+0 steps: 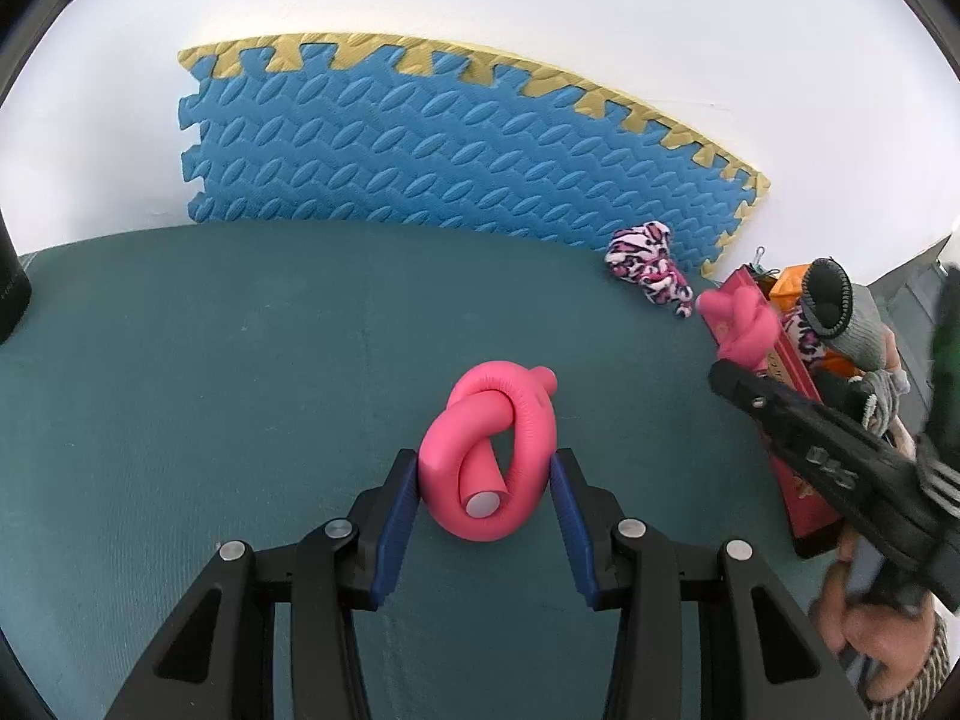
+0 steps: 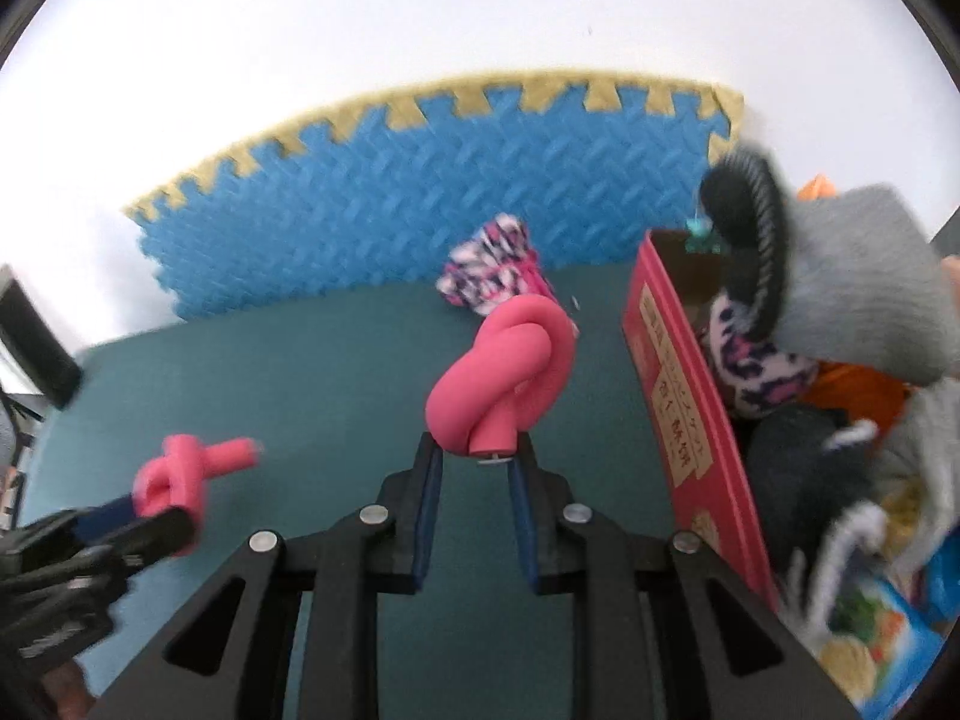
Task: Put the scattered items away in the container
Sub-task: 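Grasp the smaller pink foam knot with the right tool while the left tool holds its knot, then carry both pink foam knots into the red tin and open both tools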
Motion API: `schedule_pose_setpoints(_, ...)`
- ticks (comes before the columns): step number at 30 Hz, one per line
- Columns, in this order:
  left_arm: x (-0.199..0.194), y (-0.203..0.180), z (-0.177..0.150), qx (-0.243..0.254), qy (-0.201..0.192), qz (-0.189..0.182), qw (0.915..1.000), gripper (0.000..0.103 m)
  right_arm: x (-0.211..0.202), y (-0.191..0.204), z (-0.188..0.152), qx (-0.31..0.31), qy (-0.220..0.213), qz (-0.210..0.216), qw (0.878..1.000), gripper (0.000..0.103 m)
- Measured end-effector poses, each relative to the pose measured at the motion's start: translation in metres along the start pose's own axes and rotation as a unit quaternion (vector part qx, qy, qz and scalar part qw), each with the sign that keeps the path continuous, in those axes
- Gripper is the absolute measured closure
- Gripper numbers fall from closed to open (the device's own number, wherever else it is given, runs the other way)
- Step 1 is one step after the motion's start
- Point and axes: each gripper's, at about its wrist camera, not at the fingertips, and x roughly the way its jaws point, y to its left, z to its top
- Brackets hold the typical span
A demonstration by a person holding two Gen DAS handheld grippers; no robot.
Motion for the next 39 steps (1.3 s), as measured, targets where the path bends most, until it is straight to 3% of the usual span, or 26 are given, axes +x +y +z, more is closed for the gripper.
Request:
schedule_pose_setpoints(5,-0.014,-0.026,0.002,0.025,-0.010,-0.009,0.9996,0.057,-0.056,-0.006,0.001,0.013,-0.057,0.019,0.998,0.079)
schedule_pose_setpoints(9,-0.025,-0.058,0.005,0.048,-0.017,-0.032,0.9982,0.057,-0.106,-0.026,-0.001,0.033,-0.107,0.007,0.994,0.079)
schedule_pose_setpoints(16,-0.042,-0.131,0.005,0.109,-0.023,-0.088,0.9899,0.057,-0.167,-0.093,-0.020,0.073,-0.153,-0.058,0.984,0.079)
schedule_pose_setpoints(19,-0.041,-0.168,0.005,0.132,-0.015,-0.123,0.9835,0.057,-0.176,-0.130,-0.032,0.097,-0.148,-0.090,0.980,0.079)
schedule_pose_setpoints(22,-0.038,-0.201,0.005,0.152,-0.009,-0.151,0.9767,0.057,-0.175,-0.155,-0.038,0.113,-0.139,-0.094,0.979,0.079)
schedule_pose_setpoints(26,-0.025,-0.237,0.006,0.177,-0.010,-0.147,0.9732,0.057,-0.167,-0.166,-0.043,0.112,-0.124,-0.084,0.982,0.079)
schedule_pose_setpoints(34,0.028,-0.253,-0.001,0.184,0.027,-0.127,0.9743,0.057,-0.127,-0.165,-0.036,0.075,-0.074,-0.052,0.993,0.079)
schedule_pose_setpoints(39,0.041,-0.247,-0.004,0.179,0.045,-0.143,0.9722,0.057,-0.109,-0.166,-0.042,0.072,-0.048,-0.050,0.995,0.079)
